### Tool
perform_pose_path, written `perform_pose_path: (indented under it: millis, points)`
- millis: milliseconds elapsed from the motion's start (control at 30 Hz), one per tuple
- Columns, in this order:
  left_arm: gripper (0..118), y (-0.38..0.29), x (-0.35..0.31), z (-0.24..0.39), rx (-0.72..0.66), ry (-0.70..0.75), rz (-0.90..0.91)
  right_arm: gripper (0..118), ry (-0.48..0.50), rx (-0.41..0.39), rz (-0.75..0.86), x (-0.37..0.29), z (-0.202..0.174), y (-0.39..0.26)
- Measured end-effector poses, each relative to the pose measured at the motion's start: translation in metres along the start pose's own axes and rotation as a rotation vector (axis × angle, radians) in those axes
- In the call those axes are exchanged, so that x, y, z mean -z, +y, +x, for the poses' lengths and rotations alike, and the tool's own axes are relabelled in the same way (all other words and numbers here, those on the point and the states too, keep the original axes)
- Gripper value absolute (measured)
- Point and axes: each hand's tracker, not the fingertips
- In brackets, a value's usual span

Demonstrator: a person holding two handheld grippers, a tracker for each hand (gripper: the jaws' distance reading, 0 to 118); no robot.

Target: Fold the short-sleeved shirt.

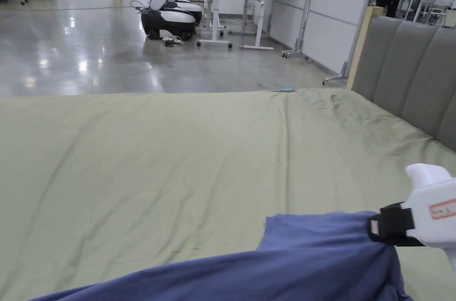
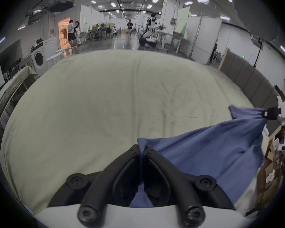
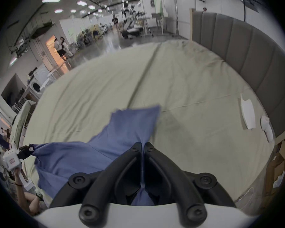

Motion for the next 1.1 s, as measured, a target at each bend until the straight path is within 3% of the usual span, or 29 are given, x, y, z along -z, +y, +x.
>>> perform_pose_path:
  millis: [167, 267, 433, 500, 633, 767, 833, 867, 933, 967, 1033, 1100]
  points:
    - [4, -0.040, -0.077, -0.007, -0.087, -0.068, 0.031, 4, 0.008, 0.057, 0.071, -0.059, 0.000, -0.059]
    - [4, -0.074, -0.098, -0.009, -0.121, -0.079, -0.012, 4, -0.010, 0.142, 0.067, -0.073, 0.006, -0.096]
    - [4, -0.128, -0.084, -0.018, -0.204, -0.019, -0.140, 4, -0.116, 0.142, -0.060, -0.063, 0.015, -0.154]
    - [4, -0.141, -0.074, -0.022, -0.246, -0.022, -0.207, 4, -0.123, 0.162, -0.111, -0.054, 0.017, -0.171]
    - [4, -0.146, -0.060, -0.021, -0.195, -0.005, -0.204, 4, -0.133, 0.172, -0.180, -0.037, 0.023, -0.194]
    - [6, -0.145, -0.046, -0.030, -0.214, -0.015, -0.178, 6, -0.131, 0.163, -0.156, -0.024, 0.024, -0.197]
    - [23, -0.148, -0.049, -0.034, -0.243, -0.067, -0.131, 17, -0.125, 0.153, -0.137, -0.025, 0.025, -0.195]
    - [34, -0.149, -0.052, -0.038, -0.285, -0.099, -0.116, 27, -0.119, 0.152, -0.119, -0.028, 0.028, -0.194]
    - [68, -0.145, -0.066, -0.045, -0.404, -0.175, -0.113, 63, -0.073, 0.187, -0.033, -0.048, 0.028, -0.186]
    - [68, -0.144, -0.074, -0.046, -0.446, -0.192, -0.106, 63, -0.039, 0.195, 0.029, -0.061, 0.027, -0.183]
    - [80, -0.137, -0.096, -0.049, -0.446, -0.196, -0.042, 70, 0.053, 0.182, 0.152, -0.091, 0.018, -0.176]
    - [72, -0.130, -0.120, -0.041, -0.387, -0.148, 0.045, 69, 0.064, 0.155, 0.156, -0.106, 0.006, -0.169]
